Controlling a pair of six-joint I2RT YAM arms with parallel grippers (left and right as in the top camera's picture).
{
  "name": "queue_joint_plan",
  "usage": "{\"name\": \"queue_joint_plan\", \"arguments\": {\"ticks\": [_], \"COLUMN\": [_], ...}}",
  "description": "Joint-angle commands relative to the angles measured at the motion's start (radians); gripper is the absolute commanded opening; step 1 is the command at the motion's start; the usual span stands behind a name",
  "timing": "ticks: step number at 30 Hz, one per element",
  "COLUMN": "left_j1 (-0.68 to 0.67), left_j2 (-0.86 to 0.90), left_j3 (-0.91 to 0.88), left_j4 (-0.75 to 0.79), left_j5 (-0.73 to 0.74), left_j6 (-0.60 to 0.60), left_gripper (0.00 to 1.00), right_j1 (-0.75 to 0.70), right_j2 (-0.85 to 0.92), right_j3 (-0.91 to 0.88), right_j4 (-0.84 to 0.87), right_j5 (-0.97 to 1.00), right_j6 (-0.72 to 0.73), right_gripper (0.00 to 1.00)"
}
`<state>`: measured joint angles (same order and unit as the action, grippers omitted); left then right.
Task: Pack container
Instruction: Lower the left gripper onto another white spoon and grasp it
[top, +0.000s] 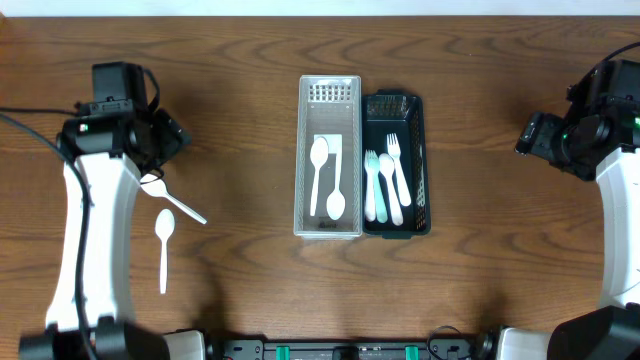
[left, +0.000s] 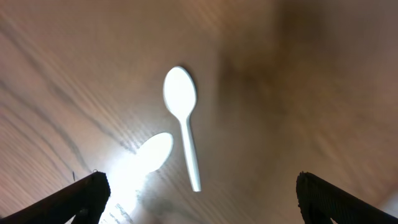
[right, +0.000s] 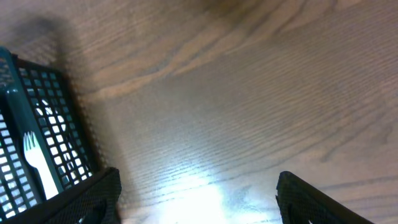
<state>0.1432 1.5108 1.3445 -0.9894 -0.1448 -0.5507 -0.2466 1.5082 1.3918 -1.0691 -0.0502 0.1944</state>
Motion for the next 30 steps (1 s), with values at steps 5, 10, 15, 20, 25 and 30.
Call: {"name": "queue_joint_plan", "arguments": {"ticks": [5,10,15,20,25,30], "left_j1": [0.075,0.081,0.082,0.083,0.083,0.083], "left_j2": [0.137,0.2,0.229,0.233,0.234,0.234], "left_j3": [-0.126,-0.192,-0.245,-0.306,-0.321,-0.321], "left_j4": [0.118,0.192,0.252,0.325,0.356,0.386], "left_j5": [0.119,0.119,0.119,0.119,0.119,0.119], "left_j6": [-0.017,-0.028,-0.052,-0.053,-0.052,-0.045], "left_gripper": [0.98,0.98,0.98,0.98,0.98,0.98], "right_j1": [-0.001,-0.001,-0.001,-0.001,-0.001,-0.001], "right_j2": [0.001,0.001,0.001,0.001,0.001,0.001], "right_j3": [-0.002,-0.002,-0.002,-0.002,-0.002,-0.002], "right_j4": [-0.026,-0.038,-0.051,-0.064,-0.076,-0.087], "right_j5": [-0.002,-0.002,-0.002,-0.002,-0.002,-0.002], "right_j6": [-0.02,-0.02,-0.02,-0.02,-0.021,-0.021], "right_gripper": [0.83,0.84,0.84,0.84,0.84,0.84]}}
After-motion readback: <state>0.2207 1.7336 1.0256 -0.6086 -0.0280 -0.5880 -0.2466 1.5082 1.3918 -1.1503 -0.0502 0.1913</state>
